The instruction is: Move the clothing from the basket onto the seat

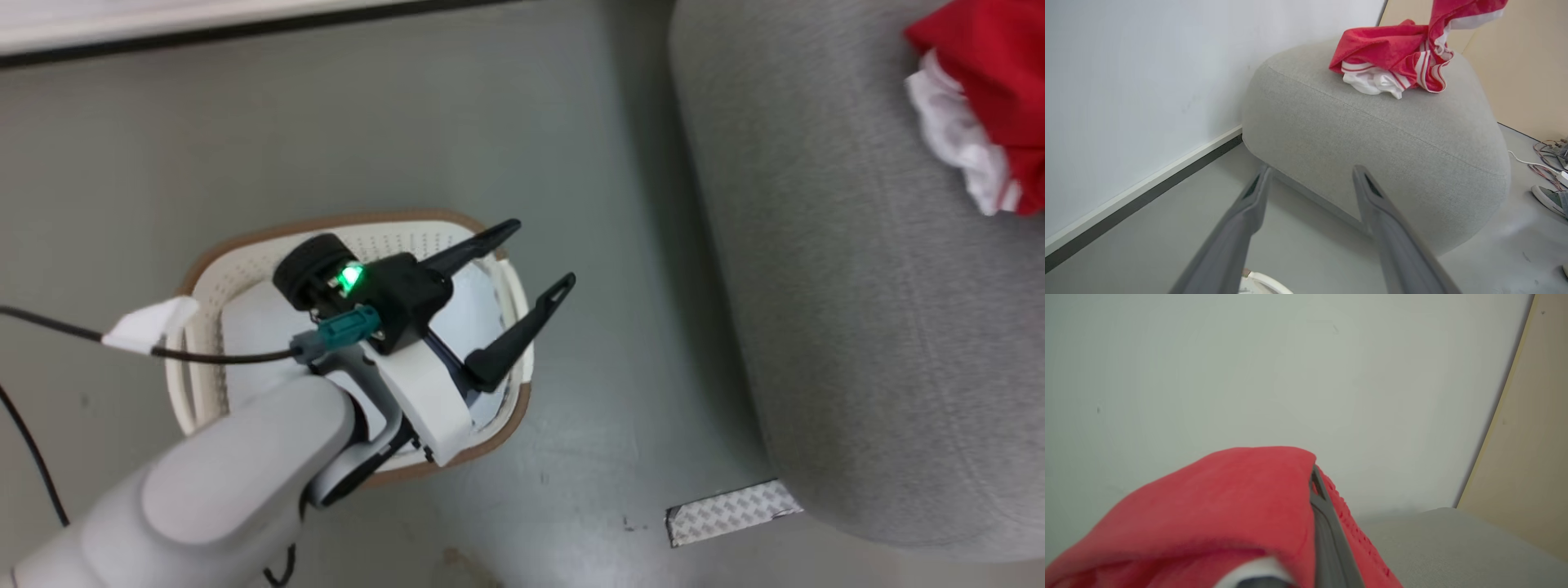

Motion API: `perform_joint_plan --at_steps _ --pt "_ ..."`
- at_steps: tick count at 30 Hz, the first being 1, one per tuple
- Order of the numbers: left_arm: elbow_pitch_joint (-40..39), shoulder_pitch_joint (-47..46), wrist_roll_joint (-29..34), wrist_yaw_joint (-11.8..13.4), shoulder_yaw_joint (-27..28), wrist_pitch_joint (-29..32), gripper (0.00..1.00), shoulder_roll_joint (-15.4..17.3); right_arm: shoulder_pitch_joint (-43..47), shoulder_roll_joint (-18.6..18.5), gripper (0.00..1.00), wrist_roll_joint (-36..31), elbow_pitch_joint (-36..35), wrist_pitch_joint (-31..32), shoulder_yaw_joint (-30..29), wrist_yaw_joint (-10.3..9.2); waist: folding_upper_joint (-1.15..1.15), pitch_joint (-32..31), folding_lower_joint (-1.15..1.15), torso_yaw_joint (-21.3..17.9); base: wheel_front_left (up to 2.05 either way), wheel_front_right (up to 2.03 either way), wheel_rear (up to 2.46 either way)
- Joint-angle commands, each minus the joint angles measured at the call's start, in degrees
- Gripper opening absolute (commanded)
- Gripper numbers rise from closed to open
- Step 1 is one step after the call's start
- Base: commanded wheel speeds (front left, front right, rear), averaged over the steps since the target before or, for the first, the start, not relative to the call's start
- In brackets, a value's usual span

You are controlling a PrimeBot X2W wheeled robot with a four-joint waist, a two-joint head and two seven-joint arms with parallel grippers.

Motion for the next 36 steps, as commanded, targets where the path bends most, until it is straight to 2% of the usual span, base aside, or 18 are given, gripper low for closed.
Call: perform_joint_plan --at_steps 1,7,10,14,19,20,21,24,26,27,28,36 --pt "-0.5 -1.0 0.7 0.3 0.3 0.2 1.0 0.9 -2.4 -0.8 0.0 0.9 1.3 0.2 -0.4 -0.15 -0.01 3.5 -0.01 2.9 0.0 0.0 0.0" --pt "-1.8 -2.0 1.3 0.8 0.6 0.7 1.0 1.9 -11.2 -2.9 0.0 -1.3 8.5 2.1 -0.1 -0.15 -0.01 6.5 -0.01 4.5 0.0 0.0 0.0" --pt "-2.0 -1.8 1.2 1.1 0.8 0.4 1.0 2.0 -14.1 -3.7 0.0 -5.3 12.7 6.6 3.1 -0.15 -0.01 7.2 -0.01 5.4 0.0 0.0 0.0" --pt "-1.9 -1.3 0.8 1.4 0.8 -0.2 1.0 2.0 -16.0 -3.7 0.0 -6.8 16.6 12.3 4.8 -0.15 -0.01 7.4 -0.01 5.9 0.0 0.0 0.0" --pt "-1.4 -1.3 0.4 1.6 1.1 -0.5 1.0 1.9 -17.0 -2.2 0.0 -5.1 21.2 25.4 6.1 -0.15 -0.01 7.3 -0.01 6.2 0.0 0.0 0.0" --pt "-1.2 -1.3 0.3 1.5 1.1 -0.6 1.0 1.9 -17.0 -1.9 0.04 -4.8 21.7 28.7 6.6 -0.15 -0.01 7.2 -0.01 6.2 0.0 0.0 0.0" --pt "-1.1 -1.3 0.2 1.6 1.2 -0.8 1.0 1.8 -17.1 -1.8 0.17 -4.5 22.1 31.8 6.9 -0.15 -0.01 7.0 -0.01 6.2 0.0 0.0 0.0" --pt "-0.9 -1.2 -0.2 1.7 1.3 -0.9 1.0 1.7 -17.7 -1.4 0.28 -4.3 21.4 38.4 7.1 -0.15 -0.01 6.7 -0.01 6.2 0.0 0.0 0.0" --pt "-0.8 -1.2 -0.3 1.7 1.3 -1.0 1.0 1.7 -17.8 -0.6 0.41 -4.0 20.9 42.4 6.7 -0.15 -0.01 6.5 -0.01 6.3 0.0 0.0 0.0" --pt "-0.7 -1.2 -0.2 1.8 1.3 -1.1 1.0 1.7 -17.8 -0.4 0.62 -3.9 20.6 43.9 6.4 -0.15 -0.01 6.3 -0.01 6.3 0.0 0.0 0.0" --pt "-0.5 -1.2 -0.2 1.8 1.2 -1.2 1.0 1.7 -17.7 -0.4 1.0 -4.0 20.1 44.9 6.0 -0.15 -0.01 6.1 -0.01 6.3 0.0 0.0 0.0" --pt "1.4 0.4 -1.3 2.0 1.2 -3.0 1.0 0.6 -13.8 1.4 1.0 -5.7 14.7 50.9 4.1 -0.15 -0.01 2.0 -0.01 6.0 0.0 0.0 0.0"
